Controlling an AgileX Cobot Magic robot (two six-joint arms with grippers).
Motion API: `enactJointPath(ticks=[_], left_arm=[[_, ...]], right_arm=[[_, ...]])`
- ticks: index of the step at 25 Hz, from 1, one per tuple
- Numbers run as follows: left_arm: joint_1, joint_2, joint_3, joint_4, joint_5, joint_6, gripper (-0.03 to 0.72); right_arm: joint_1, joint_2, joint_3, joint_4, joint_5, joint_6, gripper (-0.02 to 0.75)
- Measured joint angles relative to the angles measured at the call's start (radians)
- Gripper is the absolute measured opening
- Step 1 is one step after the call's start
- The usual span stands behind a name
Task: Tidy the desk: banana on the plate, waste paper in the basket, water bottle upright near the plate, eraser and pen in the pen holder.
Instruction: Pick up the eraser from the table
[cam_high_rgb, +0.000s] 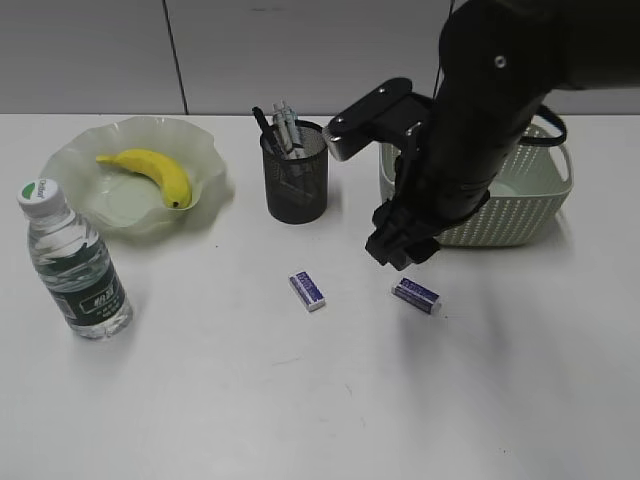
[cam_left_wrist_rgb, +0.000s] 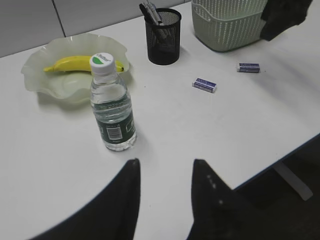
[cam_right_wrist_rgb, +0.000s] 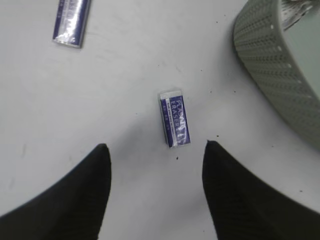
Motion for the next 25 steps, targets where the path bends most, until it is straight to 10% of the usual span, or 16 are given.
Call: enactJointPath(ticks=[16,25], left_arm=[[0.0,0.002,0.0,0.004,0.0,0.0,0.262],[0.0,0.011,0.0,0.004,-0.001,-0.001,0.262]], right_arm=[[-0.11,0.295,-0.072,0.153,-0.08,-0.14,0.461],[-0.11,0.332,-0.072,0.14,-0.086,-0.137,0.283]])
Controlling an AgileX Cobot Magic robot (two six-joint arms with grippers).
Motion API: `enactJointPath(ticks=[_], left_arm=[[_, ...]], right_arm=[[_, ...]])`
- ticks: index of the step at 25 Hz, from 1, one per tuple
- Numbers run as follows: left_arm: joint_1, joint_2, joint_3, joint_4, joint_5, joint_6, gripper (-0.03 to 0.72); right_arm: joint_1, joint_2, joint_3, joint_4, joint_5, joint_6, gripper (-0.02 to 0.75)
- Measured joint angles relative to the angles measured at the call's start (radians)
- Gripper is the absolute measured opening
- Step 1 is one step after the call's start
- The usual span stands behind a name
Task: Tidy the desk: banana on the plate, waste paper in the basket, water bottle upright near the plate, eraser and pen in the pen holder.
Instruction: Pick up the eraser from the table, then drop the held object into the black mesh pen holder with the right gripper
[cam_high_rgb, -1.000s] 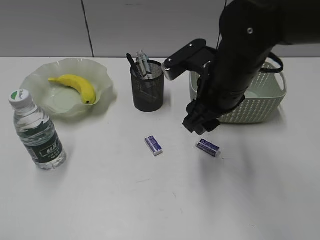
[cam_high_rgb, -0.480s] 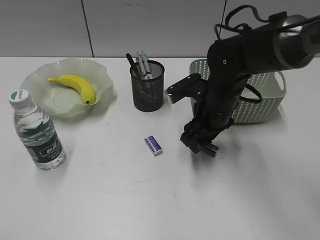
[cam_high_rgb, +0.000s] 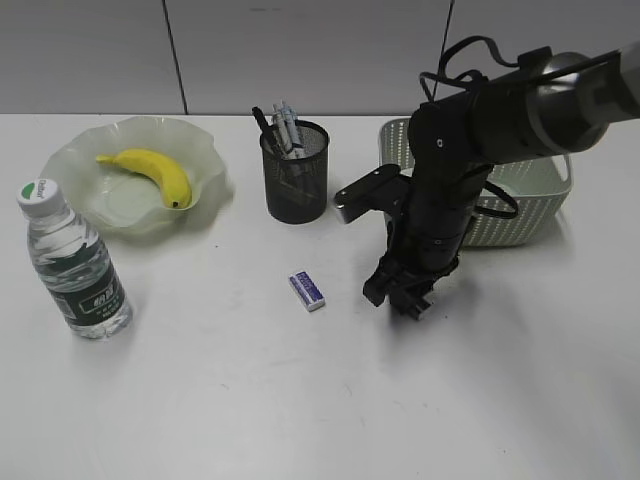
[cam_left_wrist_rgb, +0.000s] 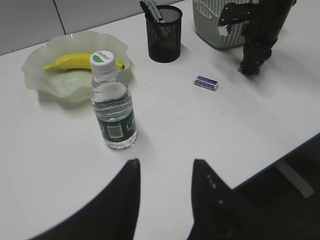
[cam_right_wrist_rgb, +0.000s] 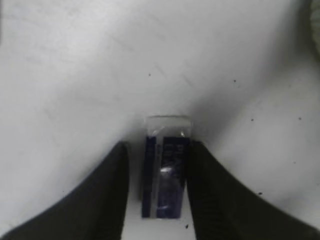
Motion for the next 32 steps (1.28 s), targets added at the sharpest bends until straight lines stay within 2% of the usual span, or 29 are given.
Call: enactJointPath(ticks=[1,2,8,11,16,20,22,25,32], left_arm=[[0.0,0.0,0.0,0.0,0.0,0.0,0.262],[0.0,0.0,0.0,0.0,0.0,0.0,0.262],[0.0,0.0,0.0,0.0,0.0,0.0,0.262],[0.0,0.0,0.0,0.0,0.0,0.0,0.262],[0.0,0.0,0.0,0.0,0.0,0.0,0.262],[0.0,0.0,0.0,0.0,0.0,0.0,0.262],[0.0,0.0,0.0,0.0,-0.001,0.0,0.262],[0.0,0.0,0.0,0.0,-0.001,0.0,0.262],[0.0,0.0,0.0,0.0,-0.002,0.0,0.262]], right_arm=[[0.0,0.0,0.0,0.0,0.0,0.001,0.211],[0.0,0.0,0.0,0.0,0.0,0.002,0.195],[0.0,-0.02,-0.013,0.0,0.003,0.002,0.197],[0.0,-0.095,-0.013,0.054,-0.014,0.002,0.197],[0.0,-0.268,-0.018,0.144,-0.228,0.0,0.196],[0.0,-0.288,-0.023,0.213,-0.496,-0.001,0.196],[0.001,-0.265,-0.029,0.237,-0.582,-0.001,0.196],[0.009,-0.194,-0.071,0.242,-0.645,-0.001,0.196],[0.033,0.001,-0.245,0.245,-0.662,-0.003,0.196]])
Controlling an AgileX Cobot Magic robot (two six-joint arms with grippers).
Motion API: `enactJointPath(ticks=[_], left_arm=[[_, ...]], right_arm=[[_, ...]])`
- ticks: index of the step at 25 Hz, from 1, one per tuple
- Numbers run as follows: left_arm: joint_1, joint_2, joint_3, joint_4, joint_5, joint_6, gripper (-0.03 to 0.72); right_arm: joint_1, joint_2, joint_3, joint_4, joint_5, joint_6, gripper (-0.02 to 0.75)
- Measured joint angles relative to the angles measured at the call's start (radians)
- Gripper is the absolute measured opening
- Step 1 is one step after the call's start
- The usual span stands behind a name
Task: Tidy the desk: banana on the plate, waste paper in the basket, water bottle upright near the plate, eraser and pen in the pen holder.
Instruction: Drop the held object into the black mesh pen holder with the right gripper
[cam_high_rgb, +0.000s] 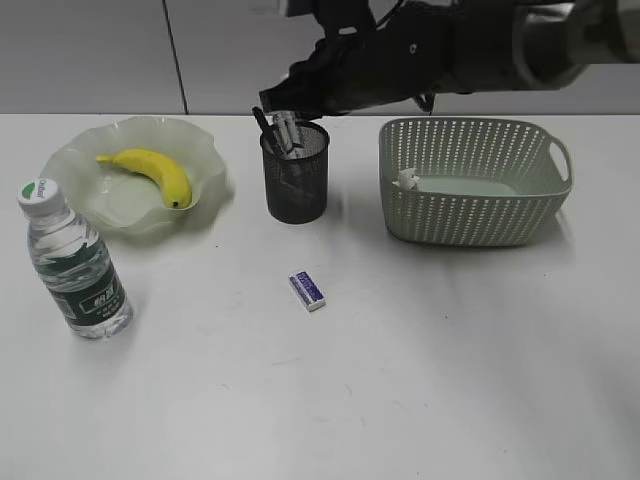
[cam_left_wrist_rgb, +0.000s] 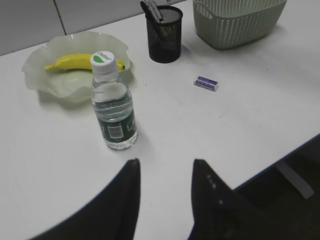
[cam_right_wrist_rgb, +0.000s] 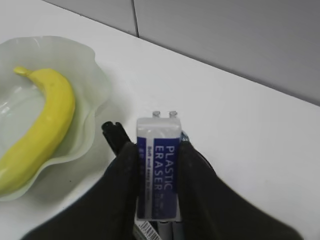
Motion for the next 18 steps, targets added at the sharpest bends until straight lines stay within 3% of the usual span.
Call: enactJointPath(ticks=[6,11,13,18], left_arm=[[0.0,0.0,0.0,0.0,-0.001,-0.002,0.262],[0.0,0.0,0.0,0.0,-0.001,-0.002,0.262],[0.0,0.0,0.0,0.0,-0.001,-0.002,0.262],[0.0,0.0,0.0,0.0,-0.001,-0.002,0.262]], right_arm=[[0.0,0.058,-0.024,0.003,0.001,0.0,0.215],[0.0,0.058,-0.027,0.003,-0.007,0.0,0.399],[0.0,0.055,-0.028,0.003,0.001,0.0,0.428],[0.0,-0.056,-0.028,-0.041,0.197,0.001,0.445]])
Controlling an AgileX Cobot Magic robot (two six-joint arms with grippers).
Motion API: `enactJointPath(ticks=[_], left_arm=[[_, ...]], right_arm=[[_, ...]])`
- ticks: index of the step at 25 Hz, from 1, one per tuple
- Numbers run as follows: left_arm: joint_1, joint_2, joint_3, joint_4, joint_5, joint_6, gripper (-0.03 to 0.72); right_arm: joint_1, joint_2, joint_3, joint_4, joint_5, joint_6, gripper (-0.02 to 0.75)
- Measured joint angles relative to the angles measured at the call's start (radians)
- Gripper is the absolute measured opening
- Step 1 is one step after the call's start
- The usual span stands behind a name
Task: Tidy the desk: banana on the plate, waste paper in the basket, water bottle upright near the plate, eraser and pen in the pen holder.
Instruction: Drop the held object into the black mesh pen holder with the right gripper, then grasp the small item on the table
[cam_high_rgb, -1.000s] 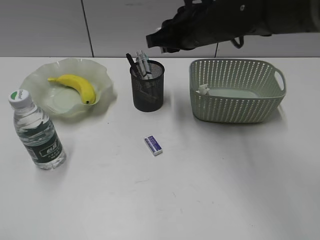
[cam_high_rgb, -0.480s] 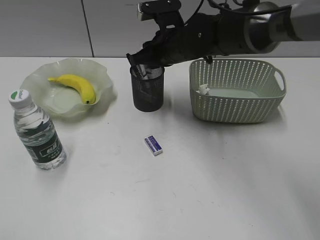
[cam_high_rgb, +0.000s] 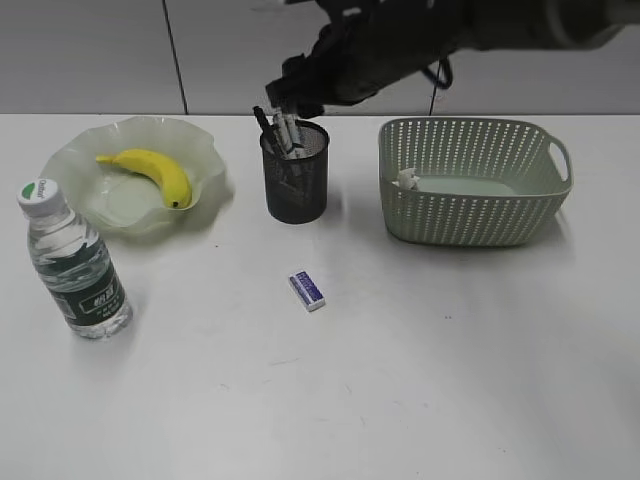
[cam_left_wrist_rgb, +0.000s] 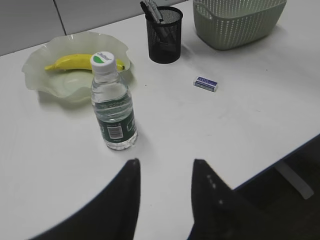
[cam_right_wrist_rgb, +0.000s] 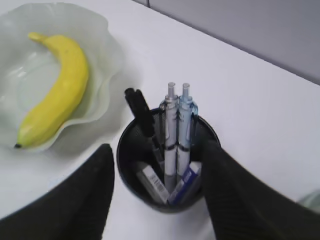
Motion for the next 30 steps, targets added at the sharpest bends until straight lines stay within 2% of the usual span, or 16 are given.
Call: enactJointPath(ticks=[7,11,16,24,30], left_arm=[[0.0,0.0,0.0,0.0,0.0,0.0,0.262],[0.0,0.0,0.0,0.0,0.0,0.0,0.262],[0.0,0.0,0.0,0.0,0.0,0.0,0.262],[0.0,0.0,0.0,0.0,0.0,0.0,0.261],[0.0,0.0,0.0,0.001,0.0,0.0,0.261]], right_arm=[[0.0,-0.239,0.019,-0.135,0.491,0.064,0.446],[0.0,-0.403,0.122,-0.194,0.675,0.089,0.446],[0.0,-0.674,0.368,-0.204,0.761,0.093,0.446],[0.0,-1.18,0.811,-0.204,0.798,0.096,0.446],[0.0,-1.545,1.016,-0.204,0.812,0.097,0.446]])
